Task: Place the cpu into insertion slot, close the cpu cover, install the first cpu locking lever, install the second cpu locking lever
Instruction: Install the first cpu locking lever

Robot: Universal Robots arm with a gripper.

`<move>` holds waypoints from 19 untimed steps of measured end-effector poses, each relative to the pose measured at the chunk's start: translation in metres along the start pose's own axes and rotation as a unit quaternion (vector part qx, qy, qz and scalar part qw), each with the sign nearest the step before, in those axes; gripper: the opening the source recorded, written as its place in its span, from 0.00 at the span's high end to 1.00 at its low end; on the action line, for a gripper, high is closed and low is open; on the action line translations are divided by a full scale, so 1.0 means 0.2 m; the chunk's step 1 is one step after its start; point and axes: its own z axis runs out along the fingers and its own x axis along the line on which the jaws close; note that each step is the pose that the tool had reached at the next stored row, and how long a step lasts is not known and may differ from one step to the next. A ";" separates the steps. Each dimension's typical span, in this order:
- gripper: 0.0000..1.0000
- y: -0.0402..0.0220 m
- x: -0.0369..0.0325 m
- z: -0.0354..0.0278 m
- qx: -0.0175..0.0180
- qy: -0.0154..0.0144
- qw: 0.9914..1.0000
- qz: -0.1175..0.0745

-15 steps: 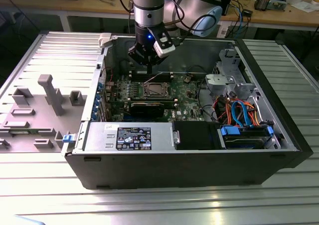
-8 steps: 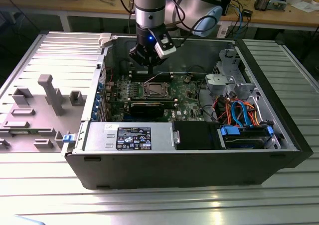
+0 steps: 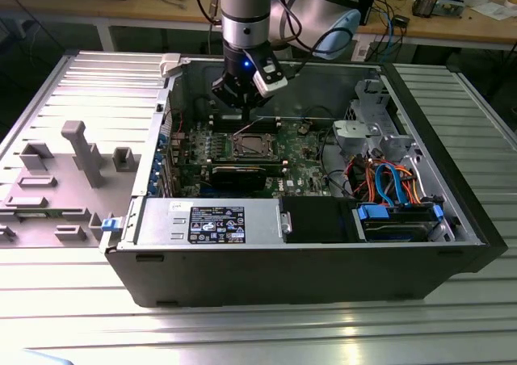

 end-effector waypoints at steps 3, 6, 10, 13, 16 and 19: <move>0.89 0.006 -0.019 0.012 0.000 0.000 1.000 0.000; 0.89 0.014 -0.030 0.023 0.000 0.000 1.000 0.000; 0.89 0.018 -0.055 0.040 0.000 0.000 1.000 0.000; 0.89 0.018 -0.074 0.050 0.000 0.000 1.000 0.000; 0.89 0.016 -0.099 0.069 0.000 0.000 1.000 0.000; 0.89 0.015 -0.116 0.083 0.000 0.000 1.000 0.000</move>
